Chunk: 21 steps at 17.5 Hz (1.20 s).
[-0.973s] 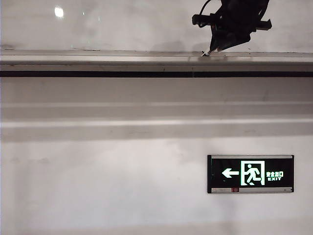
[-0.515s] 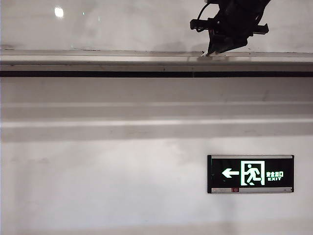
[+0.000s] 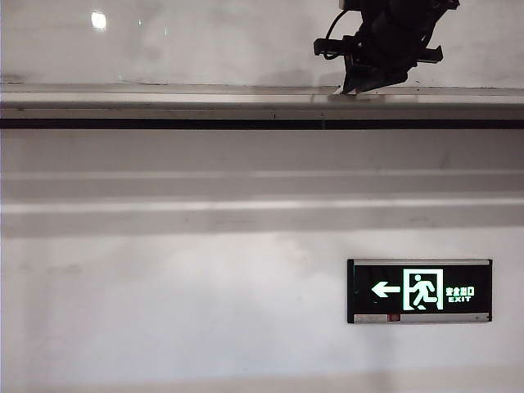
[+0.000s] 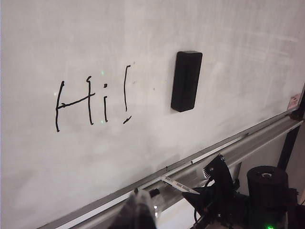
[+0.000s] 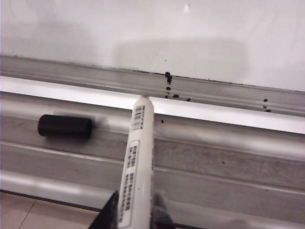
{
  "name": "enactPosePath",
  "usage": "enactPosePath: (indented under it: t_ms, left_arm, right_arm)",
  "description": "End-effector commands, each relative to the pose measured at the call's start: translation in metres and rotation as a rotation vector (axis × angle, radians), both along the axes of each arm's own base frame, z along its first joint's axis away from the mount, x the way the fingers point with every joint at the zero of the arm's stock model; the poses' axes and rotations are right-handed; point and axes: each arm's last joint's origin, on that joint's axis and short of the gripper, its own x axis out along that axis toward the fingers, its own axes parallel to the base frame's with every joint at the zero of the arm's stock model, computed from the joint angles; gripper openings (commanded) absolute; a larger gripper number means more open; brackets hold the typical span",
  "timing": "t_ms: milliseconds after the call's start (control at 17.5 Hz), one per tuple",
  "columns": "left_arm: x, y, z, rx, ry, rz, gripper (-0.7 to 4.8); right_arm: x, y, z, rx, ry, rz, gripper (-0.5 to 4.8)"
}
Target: Take a marker from the whiteboard tray, write "Hi!" on the whiteboard, and then put the marker back vertically into the whiteboard tray.
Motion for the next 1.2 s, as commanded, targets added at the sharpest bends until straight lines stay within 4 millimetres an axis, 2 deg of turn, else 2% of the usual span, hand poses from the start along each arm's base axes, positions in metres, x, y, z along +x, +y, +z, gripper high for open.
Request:
enactPosePath:
  t_ms: [57,114,229,515,973,1145,1202]
  left_arm:
    - [-0.002,0.001,0.002,-0.008,-0.016,-0.001,-0.07]
    - [-0.002,0.001,0.002,-0.008,-0.016,-0.001,-0.07]
    - [-0.002,0.001,0.002,-0.008,-0.016,-0.001,-0.07]
    - [-0.002,0.001,0.002,-0.008,-0.015,-0.001,-0.07]
    - [-0.002,0.001,0.002,-0.004,-0.009,-0.001,-0.07]
    - [-0.002,0.001,0.002,-0.004,-0.009,-0.001,-0.07]
    - [-0.002,0.001,0.002,-0.004,-0.008,-0.001,-0.07]
  right_arm:
    - [0.001,0.0,0.001,0.007,-0.005,0.004,0.5]
    - [0.001,0.0,0.001,0.008,-0.005,0.004,1.01]
    - [0.001,0.001,0.002,0.013,-0.005,0.027,1.41]
    - [0.001,0.001,0.004,0.025,-0.028,0.04,1.42]
    - [0.001,0.002,0.012,0.053,-0.089,0.067,1.86]
    - [0.002,0.003,0.024,0.064,-0.12,0.071,1.86]
    - [0.002,0.003,0.033,0.074,-0.146,0.077,1.86]
